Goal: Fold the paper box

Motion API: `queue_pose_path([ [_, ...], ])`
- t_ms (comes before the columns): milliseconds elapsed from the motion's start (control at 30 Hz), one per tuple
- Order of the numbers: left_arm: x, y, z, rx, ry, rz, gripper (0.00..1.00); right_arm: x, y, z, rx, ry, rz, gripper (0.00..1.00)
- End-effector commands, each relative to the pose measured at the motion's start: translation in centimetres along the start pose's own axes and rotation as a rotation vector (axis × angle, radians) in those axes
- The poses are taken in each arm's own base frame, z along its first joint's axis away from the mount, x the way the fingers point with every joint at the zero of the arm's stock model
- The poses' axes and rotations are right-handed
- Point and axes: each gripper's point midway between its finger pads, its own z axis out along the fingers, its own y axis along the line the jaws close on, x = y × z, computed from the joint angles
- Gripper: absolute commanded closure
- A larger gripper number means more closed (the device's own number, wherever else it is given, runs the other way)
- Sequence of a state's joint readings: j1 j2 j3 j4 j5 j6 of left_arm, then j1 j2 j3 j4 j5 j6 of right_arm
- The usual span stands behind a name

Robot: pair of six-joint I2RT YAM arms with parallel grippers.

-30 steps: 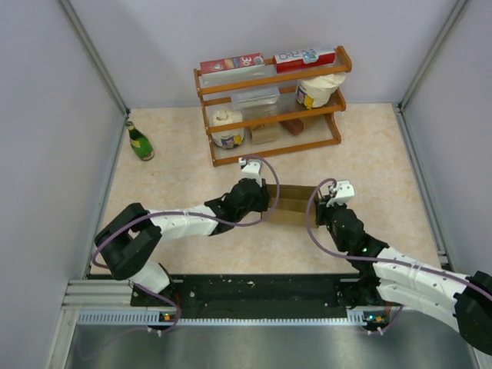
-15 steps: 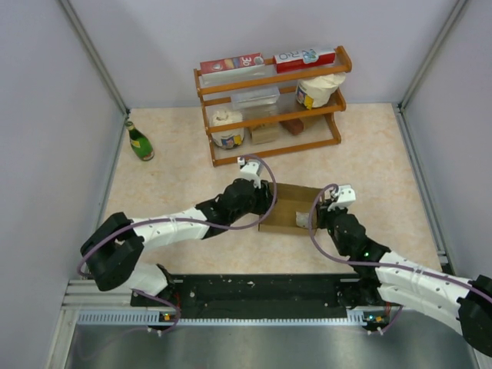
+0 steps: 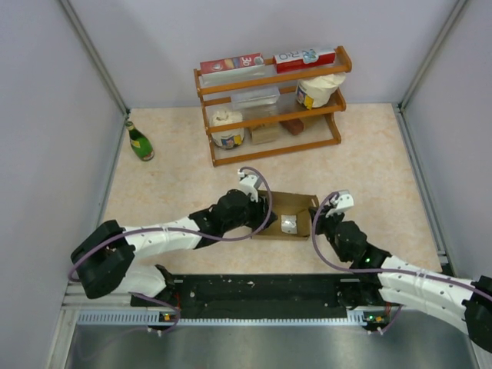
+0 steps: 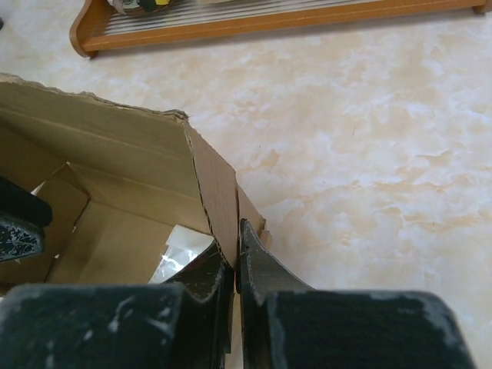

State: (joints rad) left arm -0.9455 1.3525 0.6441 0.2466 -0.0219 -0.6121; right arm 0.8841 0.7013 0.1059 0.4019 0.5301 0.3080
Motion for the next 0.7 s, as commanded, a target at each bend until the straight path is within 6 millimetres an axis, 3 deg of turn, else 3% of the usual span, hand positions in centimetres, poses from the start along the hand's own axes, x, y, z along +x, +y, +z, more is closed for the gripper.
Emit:
queue_pose_path([
  [0, -1.3, -2.6, -1.0, 0.122, -0.05, -0.015, 0.55, 0.1, 1.1, -0.4, -0.048, -0.008, 0.035, 1.0],
  [300, -0.7, -5.1, -2.6, 0.284, -0.038, 0.016, 0.56, 0.1, 1.0, -0.6, -0.03, -0.015, 0.031, 1.0],
  [667, -4.5, -10.9, -5.8, 0.488, -0.028, 0.19, 0.53, -3.4, -0.6, -1.0, 0.085, -0.054, 0.005, 1.0],
])
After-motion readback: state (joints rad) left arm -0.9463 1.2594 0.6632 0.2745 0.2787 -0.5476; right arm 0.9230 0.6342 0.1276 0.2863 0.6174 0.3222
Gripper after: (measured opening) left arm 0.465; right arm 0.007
